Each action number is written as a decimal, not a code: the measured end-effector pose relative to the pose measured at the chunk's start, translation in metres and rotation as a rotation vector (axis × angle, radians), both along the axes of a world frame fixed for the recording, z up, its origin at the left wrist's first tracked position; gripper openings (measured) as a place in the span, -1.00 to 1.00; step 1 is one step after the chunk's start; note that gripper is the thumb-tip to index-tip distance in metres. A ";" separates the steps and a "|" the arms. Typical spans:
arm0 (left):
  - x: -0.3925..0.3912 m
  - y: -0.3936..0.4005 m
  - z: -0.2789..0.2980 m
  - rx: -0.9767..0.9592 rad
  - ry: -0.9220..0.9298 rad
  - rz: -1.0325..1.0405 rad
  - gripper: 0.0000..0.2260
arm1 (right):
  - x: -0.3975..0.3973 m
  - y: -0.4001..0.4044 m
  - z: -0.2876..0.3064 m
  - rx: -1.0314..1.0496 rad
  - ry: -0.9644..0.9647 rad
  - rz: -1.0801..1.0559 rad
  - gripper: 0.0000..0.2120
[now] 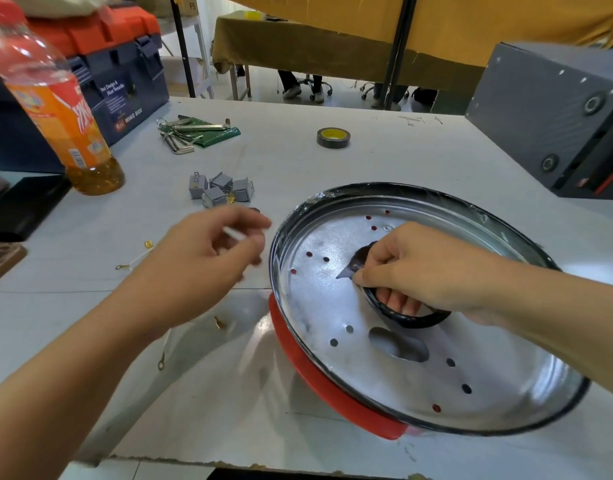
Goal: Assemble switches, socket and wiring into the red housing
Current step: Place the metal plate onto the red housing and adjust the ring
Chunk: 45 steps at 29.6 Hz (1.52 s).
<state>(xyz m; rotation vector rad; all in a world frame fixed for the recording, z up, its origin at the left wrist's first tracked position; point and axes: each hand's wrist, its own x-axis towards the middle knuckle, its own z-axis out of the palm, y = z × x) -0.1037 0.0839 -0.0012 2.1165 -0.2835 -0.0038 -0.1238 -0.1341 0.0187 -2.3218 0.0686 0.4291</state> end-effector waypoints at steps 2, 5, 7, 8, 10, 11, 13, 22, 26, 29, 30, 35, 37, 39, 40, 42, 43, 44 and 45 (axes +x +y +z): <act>-0.004 -0.008 0.017 0.137 -0.276 -0.082 -0.86 | 0.000 -0.001 0.002 -0.008 0.000 0.001 -0.69; -0.012 -0.031 0.038 0.365 -0.322 -0.409 -0.68 | -0.003 -0.001 0.004 -0.002 -0.001 0.012 -0.74; -0.014 -0.049 0.042 0.525 -0.252 -0.530 -0.59 | -0.002 -0.001 0.004 0.009 -0.017 0.024 -0.76; -0.014 -0.055 0.042 0.590 -0.237 -0.561 -0.53 | -0.002 0.001 0.007 0.009 -0.018 0.035 -0.74; -0.014 -0.063 0.039 0.669 -0.218 -0.585 -0.44 | -0.001 0.005 0.013 0.029 0.039 0.092 -0.66; -0.014 -0.063 0.037 0.696 -0.223 -0.584 -0.40 | 0.000 0.007 0.016 0.037 0.083 0.144 -0.62; -0.013 -0.062 0.032 0.742 -0.251 -0.574 -0.38 | -0.001 0.007 0.017 0.001 0.058 0.165 -0.59; -0.009 -0.057 0.025 0.746 -0.225 -0.637 -0.33 | -0.017 -0.030 0.013 -0.365 -0.204 0.348 -0.80; -0.008 -0.057 0.025 0.737 -0.208 -0.662 -0.40 | -0.022 -0.044 0.020 -0.287 -0.256 0.372 -0.91; -0.008 -0.056 0.024 0.742 -0.209 -0.660 -0.40 | -0.023 -0.051 0.019 -0.269 -0.225 0.391 -0.89; -0.007 -0.056 0.024 0.744 -0.208 -0.661 -0.40 | -0.023 -0.052 0.017 -0.263 -0.218 0.395 -0.88; -0.008 -0.057 0.026 0.781 -0.174 -0.678 -0.41 | -0.024 -0.053 0.015 -0.288 -0.229 0.422 -0.86; -0.009 -0.057 0.026 0.780 -0.173 -0.668 -0.40 | -0.024 -0.052 0.016 -0.303 -0.231 0.433 -0.87; -0.009 -0.057 0.026 0.766 -0.187 -0.652 -0.37 | -0.025 -0.050 0.019 -0.279 -0.246 0.423 -0.91; -0.009 -0.057 0.026 0.756 -0.195 -0.645 -0.35 | -0.025 -0.051 0.021 -0.261 -0.268 0.409 -0.92; -0.010 -0.055 0.025 0.743 -0.214 -0.634 -0.36 | -0.024 -0.055 0.025 -0.212 -0.342 0.342 -0.93; -0.010 -0.055 0.025 0.738 -0.229 -0.629 -0.39 | -0.023 -0.059 0.028 -0.172 -0.386 0.283 -0.93; -0.010 -0.055 0.024 0.727 -0.247 -0.619 -0.42 | -0.022 -0.065 0.030 -0.130 -0.426 0.214 -0.93; -0.011 -0.056 0.024 0.706 -0.266 -0.607 -0.44 | -0.021 -0.072 0.031 -0.091 -0.463 0.143 -0.93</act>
